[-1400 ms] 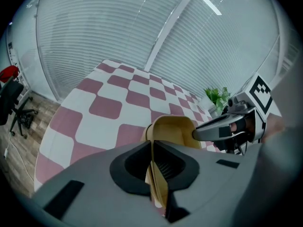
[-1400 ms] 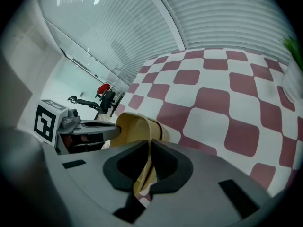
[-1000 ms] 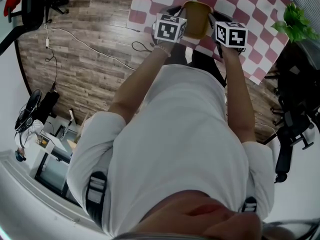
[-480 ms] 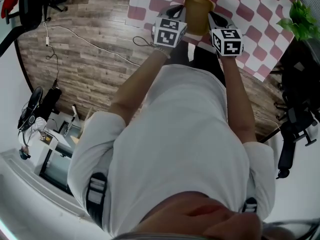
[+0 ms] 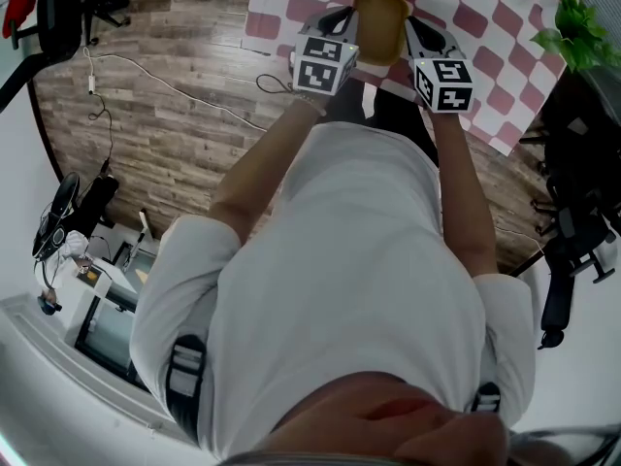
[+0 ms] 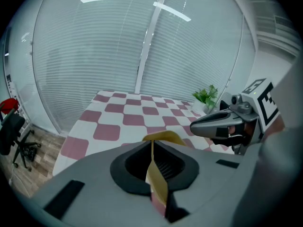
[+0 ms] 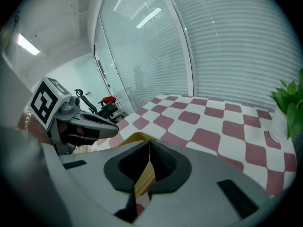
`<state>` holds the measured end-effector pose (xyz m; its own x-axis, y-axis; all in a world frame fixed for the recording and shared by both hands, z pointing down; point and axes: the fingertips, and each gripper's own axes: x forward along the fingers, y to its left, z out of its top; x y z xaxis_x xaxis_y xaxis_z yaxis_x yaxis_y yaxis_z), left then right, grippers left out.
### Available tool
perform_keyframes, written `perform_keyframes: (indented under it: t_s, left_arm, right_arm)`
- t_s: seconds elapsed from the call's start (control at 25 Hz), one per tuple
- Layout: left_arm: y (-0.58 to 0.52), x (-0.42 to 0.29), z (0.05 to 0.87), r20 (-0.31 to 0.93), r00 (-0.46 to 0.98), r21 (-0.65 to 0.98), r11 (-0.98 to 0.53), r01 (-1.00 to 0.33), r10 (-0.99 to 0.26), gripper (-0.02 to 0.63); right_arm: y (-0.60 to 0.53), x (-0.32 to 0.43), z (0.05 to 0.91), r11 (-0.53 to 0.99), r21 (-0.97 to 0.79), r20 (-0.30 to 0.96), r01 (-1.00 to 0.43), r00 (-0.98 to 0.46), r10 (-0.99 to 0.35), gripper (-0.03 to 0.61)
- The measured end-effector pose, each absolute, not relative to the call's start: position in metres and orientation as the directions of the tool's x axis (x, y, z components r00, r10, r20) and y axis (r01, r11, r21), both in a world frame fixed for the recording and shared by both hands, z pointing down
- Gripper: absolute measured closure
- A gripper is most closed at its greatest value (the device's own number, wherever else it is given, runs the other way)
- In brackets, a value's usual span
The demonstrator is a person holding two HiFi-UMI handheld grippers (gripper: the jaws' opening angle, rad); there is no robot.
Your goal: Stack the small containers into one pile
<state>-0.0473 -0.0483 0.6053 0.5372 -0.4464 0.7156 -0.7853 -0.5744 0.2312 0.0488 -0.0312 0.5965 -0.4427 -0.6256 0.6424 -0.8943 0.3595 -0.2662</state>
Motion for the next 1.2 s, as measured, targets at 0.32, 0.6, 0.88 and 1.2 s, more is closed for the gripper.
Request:
perform_keyframes:
  t_s: [0.32, 0.6, 0.88, 1.2]
  left_arm:
    - [-0.044, -0.016, 0.504, 0.568, 0.66, 0.294, -0.627, -0.721, -0.492, 0.571]
    - [-0.046, 0.025, 0.409, 0.314, 0.808, 0.353, -0.729, -0.587, -0.498, 0.571]
    - [-0.027, 0.045, 0.329, 0.195, 0.856, 0.313, -0.797, -0.517, -0.479, 0.571]
    - [-0.007, 0.061, 0.27, 0.103, 0.89, 0.32, -0.833, -0.452, -0.443, 0.571]
  right_arm:
    - [-0.041, 0.067, 0.487, 0.386, -0.194, 0.483, -0.902, -0.43, -0.763, 0.545]
    - [-0.04, 0.076, 0.386, 0.415, -0.122, 0.335, -0.902, -0.431, -0.838, 0.545]
    - [-0.024, 0.084, 0.307, 0.442, -0.094, 0.222, -0.892, -0.452, -0.864, 0.546]
    - [-0.001, 0.092, 0.246, 0.466, -0.104, 0.107, -0.878, -0.476, -0.873, 0.546]
